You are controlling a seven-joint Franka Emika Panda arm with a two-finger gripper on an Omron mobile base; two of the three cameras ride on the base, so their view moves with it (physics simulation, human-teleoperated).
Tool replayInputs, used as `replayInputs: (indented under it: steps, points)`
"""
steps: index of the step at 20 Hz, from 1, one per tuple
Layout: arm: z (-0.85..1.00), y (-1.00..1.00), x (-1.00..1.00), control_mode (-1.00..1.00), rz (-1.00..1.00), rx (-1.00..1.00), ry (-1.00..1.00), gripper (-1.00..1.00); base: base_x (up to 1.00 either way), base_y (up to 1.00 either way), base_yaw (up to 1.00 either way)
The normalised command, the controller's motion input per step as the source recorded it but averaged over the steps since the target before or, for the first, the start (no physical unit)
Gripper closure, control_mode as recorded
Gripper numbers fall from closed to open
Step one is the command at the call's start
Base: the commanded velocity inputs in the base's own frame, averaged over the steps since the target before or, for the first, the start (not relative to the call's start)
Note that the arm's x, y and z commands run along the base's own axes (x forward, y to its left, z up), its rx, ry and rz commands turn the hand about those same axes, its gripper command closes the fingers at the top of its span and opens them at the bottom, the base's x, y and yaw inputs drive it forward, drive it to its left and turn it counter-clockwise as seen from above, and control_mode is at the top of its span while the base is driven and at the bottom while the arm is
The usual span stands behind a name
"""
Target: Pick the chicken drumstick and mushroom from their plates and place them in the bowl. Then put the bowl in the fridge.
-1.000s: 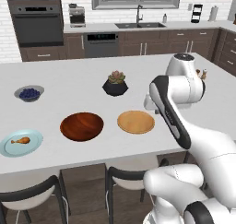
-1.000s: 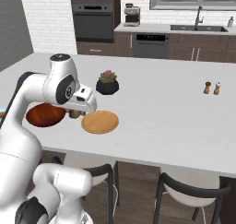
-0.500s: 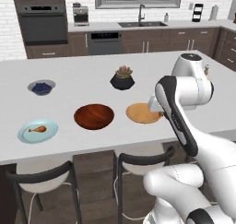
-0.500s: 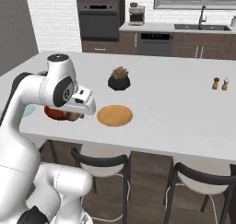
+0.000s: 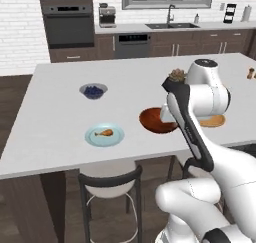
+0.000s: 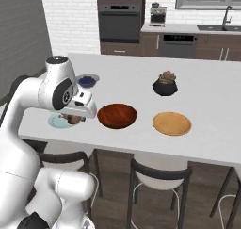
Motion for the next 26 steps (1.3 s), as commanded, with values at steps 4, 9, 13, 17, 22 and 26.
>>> replayInputs:
  steps: [4,9,13,17,22,26]
  points:
    - [0.0,0.0,0.0,1.0,0.0,0.0,0.0,1.0,0.32,0.37,-0.03]
    - [0.0,0.0,0.0,1.0,0.0,0.0,0.0,1.0,0.63,0.09,-0.05]
    - [0.0,0.0,0.0,1.0,0.0,0.0,0.0,1.0,0.61,0.0,-0.06]
    - [0.0,0.0,0.0,1.0,0.0,0.0,0.0,1.0,0.53,0.0,-0.03]
    - [-0.09,-0.26,0.91,-1.0,0.0,0.0,0.03,1.0,0.0,0.0,0.0]
    - [-0.42,-0.65,0.97,-1.0,-0.02,0.0,0.03,1.0,0.0,0.0,0.0]
